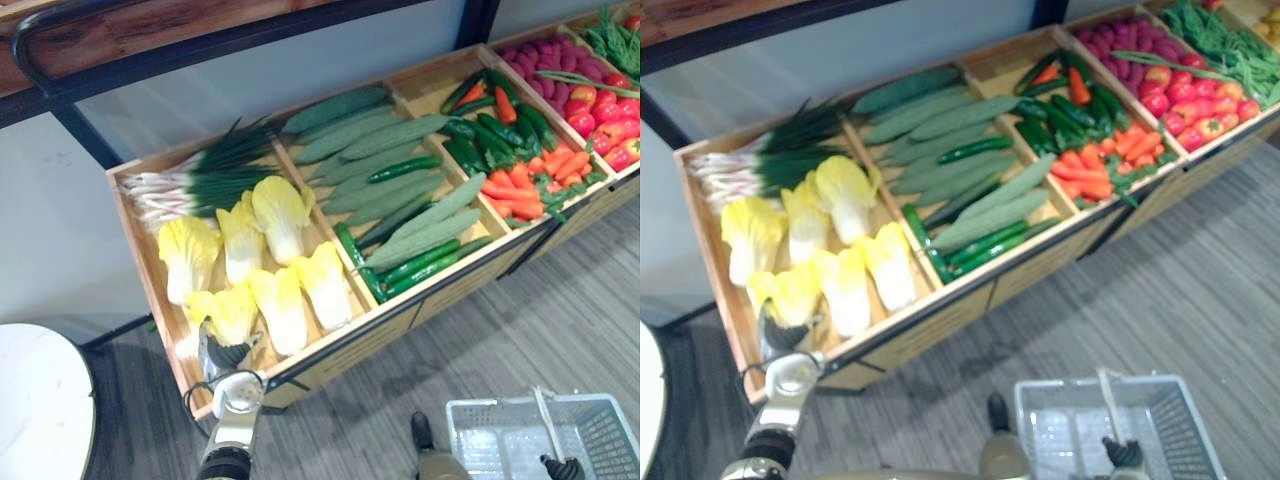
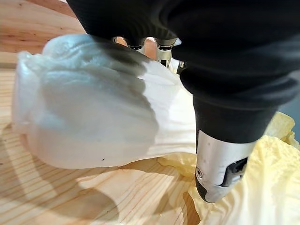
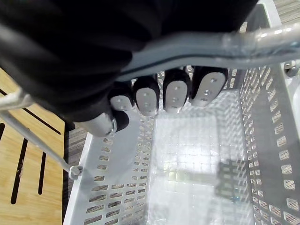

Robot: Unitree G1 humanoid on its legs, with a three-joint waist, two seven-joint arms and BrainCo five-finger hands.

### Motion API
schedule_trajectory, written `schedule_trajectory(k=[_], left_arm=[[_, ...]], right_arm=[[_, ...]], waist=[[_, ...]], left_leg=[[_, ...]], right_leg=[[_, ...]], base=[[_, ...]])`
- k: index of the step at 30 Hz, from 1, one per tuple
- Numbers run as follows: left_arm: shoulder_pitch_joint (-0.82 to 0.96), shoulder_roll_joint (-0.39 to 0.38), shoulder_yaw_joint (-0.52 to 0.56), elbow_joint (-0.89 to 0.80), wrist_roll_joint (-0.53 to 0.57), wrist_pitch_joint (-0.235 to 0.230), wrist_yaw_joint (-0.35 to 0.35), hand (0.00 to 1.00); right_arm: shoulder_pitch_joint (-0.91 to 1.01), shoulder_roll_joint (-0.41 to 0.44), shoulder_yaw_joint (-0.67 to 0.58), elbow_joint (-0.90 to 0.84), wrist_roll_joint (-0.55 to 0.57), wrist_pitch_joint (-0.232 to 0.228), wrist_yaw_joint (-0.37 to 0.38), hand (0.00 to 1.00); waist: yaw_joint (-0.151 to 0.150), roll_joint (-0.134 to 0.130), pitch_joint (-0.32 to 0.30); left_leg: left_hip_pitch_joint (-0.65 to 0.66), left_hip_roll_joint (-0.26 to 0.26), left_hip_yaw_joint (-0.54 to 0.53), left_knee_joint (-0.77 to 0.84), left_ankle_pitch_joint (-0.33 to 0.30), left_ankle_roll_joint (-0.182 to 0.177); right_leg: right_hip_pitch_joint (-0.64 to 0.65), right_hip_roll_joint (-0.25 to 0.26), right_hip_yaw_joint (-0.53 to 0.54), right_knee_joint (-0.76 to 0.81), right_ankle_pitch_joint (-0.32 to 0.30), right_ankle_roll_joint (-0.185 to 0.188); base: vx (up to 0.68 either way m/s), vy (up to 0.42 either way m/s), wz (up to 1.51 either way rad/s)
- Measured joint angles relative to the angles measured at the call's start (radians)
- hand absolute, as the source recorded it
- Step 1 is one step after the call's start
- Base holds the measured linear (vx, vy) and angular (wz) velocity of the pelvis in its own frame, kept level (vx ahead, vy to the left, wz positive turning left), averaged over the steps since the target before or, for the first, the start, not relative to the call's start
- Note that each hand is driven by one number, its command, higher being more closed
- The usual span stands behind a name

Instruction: Pick vegetable in the basket

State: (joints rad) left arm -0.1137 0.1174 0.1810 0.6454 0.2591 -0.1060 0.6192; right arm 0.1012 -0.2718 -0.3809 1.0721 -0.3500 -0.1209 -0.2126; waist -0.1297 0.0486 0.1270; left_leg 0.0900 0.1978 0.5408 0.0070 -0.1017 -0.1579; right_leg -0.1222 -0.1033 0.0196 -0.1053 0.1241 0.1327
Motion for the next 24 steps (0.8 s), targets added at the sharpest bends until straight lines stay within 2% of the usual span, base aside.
schedule_trajectory(k=[6, 7, 12, 24], left_arm=[[-0.011, 0.008, -0.005, 0.037, 0.024, 0.003, 0.018, 0.0], [-0.019, 0.009, -0.001, 0.054, 0.033, 0.007, 0.026, 1.0], [-0.076, 0.032, 0.05, 0.165, 0.07, 0.028, 0.05, 1.0], [-0.085, 0.052, 0.059, 0.251, 0.078, 0.028, 0.048, 1.0]], right_arm=[[-0.007, 0.0, 0.018, 0.0, 0.0, -0.004, -0.013, 1.0], [-0.008, 0.0, 0.022, 0.0, 0.0, -0.005, -0.018, 1.0], [-0.017, -0.004, 0.025, 0.0, -0.002, -0.015, -0.02, 1.0], [-0.019, -0.006, 0.013, 0.014, -0.001, -0.015, -0.025, 1.0]], waist=[[0.001, 0.0, 0.0], [0.001, 0.0, 0.001], [0.0, 0.002, 0.006], [0.0, 0.004, 0.018]], left_leg=[[-0.01, -0.002, 0.002, 0.004, 0.0, 0.0], [-0.009, -0.002, 0.002, 0.006, 0.0, 0.0], [0.006, 0.005, 0.018, 0.016, -0.017, -0.007], [0.037, 0.003, 0.027, 0.015, -0.024, -0.011]], right_leg=[[-0.017, 0.001, 0.016, 0.001, 0.0, 0.0], [-0.018, 0.001, 0.019, 0.001, 0.0, 0.0], [-0.017, 0.011, 0.044, 0.001, 0.0, 0.0], [0.002, 0.014, 0.058, 0.001, 0.002, 0.002]], base=[[-0.03, -0.043, -0.06], [-0.04, -0.039, -0.03], [-0.06, -0.051, -0.16], [-0.04, -0.039, -0.05]])
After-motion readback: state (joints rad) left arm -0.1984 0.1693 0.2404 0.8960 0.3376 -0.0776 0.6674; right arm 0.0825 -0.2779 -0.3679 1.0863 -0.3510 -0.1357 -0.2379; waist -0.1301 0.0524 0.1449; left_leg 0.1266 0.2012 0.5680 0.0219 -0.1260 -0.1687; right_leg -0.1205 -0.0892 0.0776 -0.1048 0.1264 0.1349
